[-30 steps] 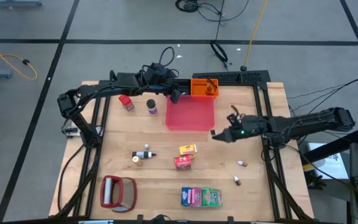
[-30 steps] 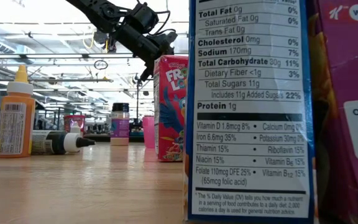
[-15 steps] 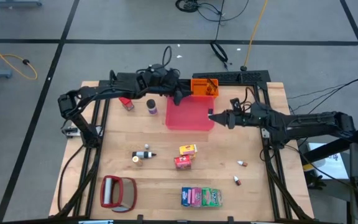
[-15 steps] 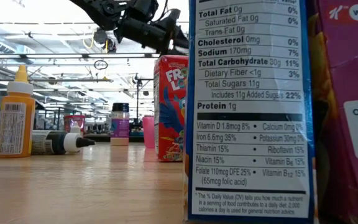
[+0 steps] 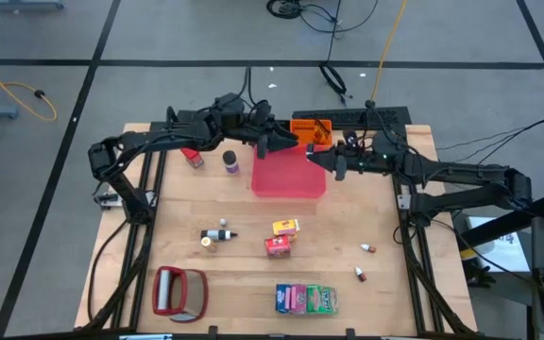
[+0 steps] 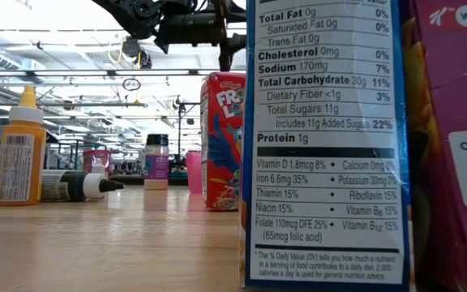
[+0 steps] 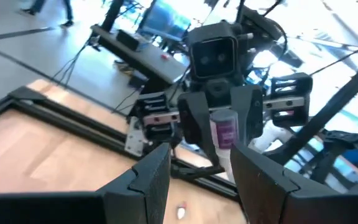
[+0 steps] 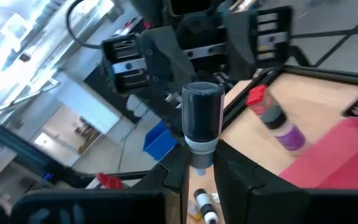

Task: Pick & Place Kitchen Items
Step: Put the small purple food coloring bottle into the black bin

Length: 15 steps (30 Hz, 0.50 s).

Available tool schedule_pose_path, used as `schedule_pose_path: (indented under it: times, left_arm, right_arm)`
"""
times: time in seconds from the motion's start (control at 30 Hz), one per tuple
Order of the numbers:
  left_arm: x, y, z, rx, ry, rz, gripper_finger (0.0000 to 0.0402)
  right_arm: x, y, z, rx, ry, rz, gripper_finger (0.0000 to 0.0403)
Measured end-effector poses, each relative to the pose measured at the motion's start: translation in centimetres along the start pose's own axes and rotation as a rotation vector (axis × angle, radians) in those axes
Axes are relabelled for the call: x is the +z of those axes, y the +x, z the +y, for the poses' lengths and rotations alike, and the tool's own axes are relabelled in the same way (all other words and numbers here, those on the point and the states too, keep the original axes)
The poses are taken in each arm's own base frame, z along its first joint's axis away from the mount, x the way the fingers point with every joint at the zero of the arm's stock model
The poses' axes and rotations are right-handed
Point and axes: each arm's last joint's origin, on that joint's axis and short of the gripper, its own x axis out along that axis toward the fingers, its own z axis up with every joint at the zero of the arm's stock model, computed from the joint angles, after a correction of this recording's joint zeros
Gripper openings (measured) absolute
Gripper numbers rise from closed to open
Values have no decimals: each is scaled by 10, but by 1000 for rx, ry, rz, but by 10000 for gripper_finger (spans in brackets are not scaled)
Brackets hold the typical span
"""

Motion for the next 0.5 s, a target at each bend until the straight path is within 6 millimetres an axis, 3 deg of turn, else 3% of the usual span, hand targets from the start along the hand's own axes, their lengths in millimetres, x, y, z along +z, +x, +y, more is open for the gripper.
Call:
schedule_pose_path:
  times: [0.5]
  left_arm:
    - [0, 6, -13, -99, 22, -5, 170]
  right_arm:
    - [12, 33, 1, 31, -64, 60, 45]
